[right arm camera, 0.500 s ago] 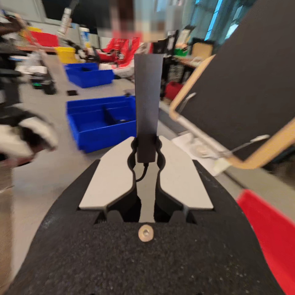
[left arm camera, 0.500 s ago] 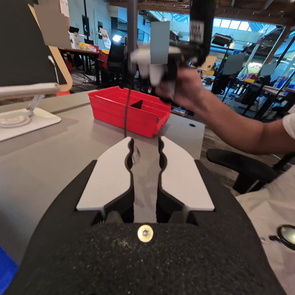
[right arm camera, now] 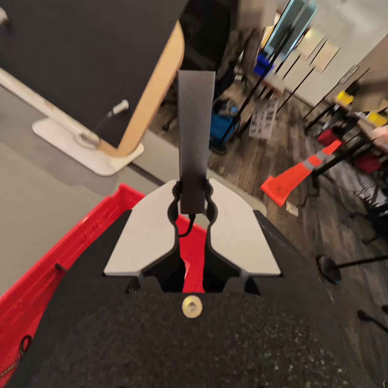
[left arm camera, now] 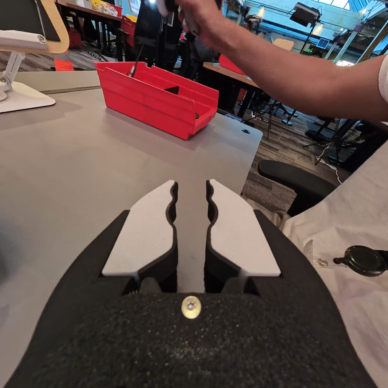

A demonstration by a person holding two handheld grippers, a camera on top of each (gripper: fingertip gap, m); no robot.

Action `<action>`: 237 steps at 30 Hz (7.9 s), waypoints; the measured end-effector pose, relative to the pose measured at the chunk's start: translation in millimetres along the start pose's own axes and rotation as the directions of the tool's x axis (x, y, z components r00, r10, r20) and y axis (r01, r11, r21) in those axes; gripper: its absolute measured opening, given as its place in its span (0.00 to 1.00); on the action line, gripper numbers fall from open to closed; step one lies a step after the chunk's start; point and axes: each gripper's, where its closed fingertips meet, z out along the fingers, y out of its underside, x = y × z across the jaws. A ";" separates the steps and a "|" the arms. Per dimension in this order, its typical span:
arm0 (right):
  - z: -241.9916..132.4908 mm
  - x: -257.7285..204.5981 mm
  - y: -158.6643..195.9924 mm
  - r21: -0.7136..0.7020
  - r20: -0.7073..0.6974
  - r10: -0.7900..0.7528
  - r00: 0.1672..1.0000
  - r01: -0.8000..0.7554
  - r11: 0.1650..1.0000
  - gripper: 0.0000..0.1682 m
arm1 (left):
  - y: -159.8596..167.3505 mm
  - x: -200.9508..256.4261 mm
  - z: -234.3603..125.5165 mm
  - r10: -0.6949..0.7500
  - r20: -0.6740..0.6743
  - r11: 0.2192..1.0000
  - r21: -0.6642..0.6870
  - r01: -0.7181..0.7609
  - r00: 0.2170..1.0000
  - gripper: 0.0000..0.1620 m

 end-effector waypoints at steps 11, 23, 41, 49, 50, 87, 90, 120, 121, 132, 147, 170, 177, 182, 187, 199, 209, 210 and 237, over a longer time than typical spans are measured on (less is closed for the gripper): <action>45.1 -77.4 171.3 -0.615 0.405 -0.181 0.896 0.414 0.671 0.13 | 11.7 4.4 12.5 0.012 -0.025 0.998 -0.058 -0.013 1.000 0.15; 78.0 -88.1 214.1 -0.630 0.560 -0.178 0.809 0.555 0.544 0.16 | 24.2 2.6 13.0 0.072 -0.001 0.989 -0.130 -0.071 0.997 0.15; -149.8 -373.5 89.9 -0.174 0.659 0.541 0.522 -0.593 0.786 0.19 | 35.1 -43.3 -6.0 0.057 0.118 0.976 -0.215 -0.030 0.991 0.19; -145.2 -368.4 107.2 -0.131 0.682 0.387 0.621 -0.416 0.900 0.18 | -56.0 -165.0 -56.5 0.327 0.194 0.830 -0.526 -0.184 0.925 0.20; -146.4 -369.6 106.4 -0.133 0.688 0.388 0.613 -0.418 0.899 0.18 | -64.8 -192.1 -60.3 0.388 0.197 0.778 -0.593 -0.206 0.901 0.21; -167.3 -379.6 92.5 -0.145 0.791 0.387 0.474 -0.468 0.872 0.16 | -1.4 -414.4 -48.3 0.565 0.036 0.277 -0.949 -0.149 0.824 0.14; -169.5 -374.2 92.7 -0.139 0.781 0.398 0.481 -0.487 0.862 0.15 | -51.0 -400.4 -55.1 0.677 0.149 0.396 -0.899 -0.185 0.721 0.14; -179.3 -371.5 -4.7 0.206 0.713 0.148 0.685 -0.407 0.890 0.08 | -68.6 -18.5 83.5 0.978 0.208 0.124 -0.631 -0.765 -0.014 0.13; -179.3 -372.8 0.3 0.192 0.726 0.146 0.671 -0.403 0.895 0.08 | -63.2 -17.3 84.4 0.980 0.198 0.145 -0.623 -0.769 0.025 0.13; -186.5 -354.9 29.4 0.122 0.894 0.155 0.421 -0.561 0.819 0.08 | -39.9 4.2 47.5 0.313 0.117 0.941 -0.170 -0.291 0.943 0.15; -208.0 -401.0 20.1 0.016 0.985 0.083 0.150 -0.562 0.827 0.08 | -29.8 26.9 42.8 0.009 -0.296 0.998 0.055 0.007 0.955 0.08; -182.5 -408.4 20.7 0.084 0.814 0.171 0.555 -0.404 0.911 0.26 | -19.5 -23.6 59.9 0.778 0.216 0.627 -0.199 -0.753 0.591 0.06; -179.5 -424.9 25.2 -0.001 0.736 0.252 0.629 -0.371 0.929 0.23 | -4.5 -29.2 77.7 0.893 0.225 0.448 -0.338 -0.828 0.391 0.06; -170.1 -424.2 34.7 -0.079 0.719 0.356 0.596 -0.440 0.895 0.15 | 0.3 -19.7 83.9 0.910 0.208 0.412 -0.341 -0.845 0.360 0.06; -166.5 -426.1 42.0 -0.086 0.707 0.355 0.612 -0.425 0.901 0.07 | 0.1 -15.0 87.4 0.916 0.206 0.397 -0.354 -0.847 0.344 0.06; -164.2 -426.1 43.8 -0.075 0.683 0.350 0.642 -0.415 0.907 0.07 | 5.9 -17.9 89.5 0.922 0.200 0.386 -0.379 -0.841 0.332 0.06; -164.6 -427.7 49.7 -0.168 0.719 0.327 0.614 -0.304 0.938 0.06 | 13.5 -18.0 90.4 0.950 0.137 0.313 -0.398 -0.863 0.281 0.07; -164.8 -428.4 51.2 -0.182 0.724 0.307 0.618 -0.259 0.949 0.06 | 14.1 -18.2 90.2 0.958 0.128 0.287 -0.407 -0.867 0.257 0.07; -159.3 -341.4 49.9 -0.010 0.597 0.277 0.753 -0.338 0.941 0.06 | -3.7 -44.2 56.1 0.844 0.265 0.536 -0.379 -0.754 0.467 0.06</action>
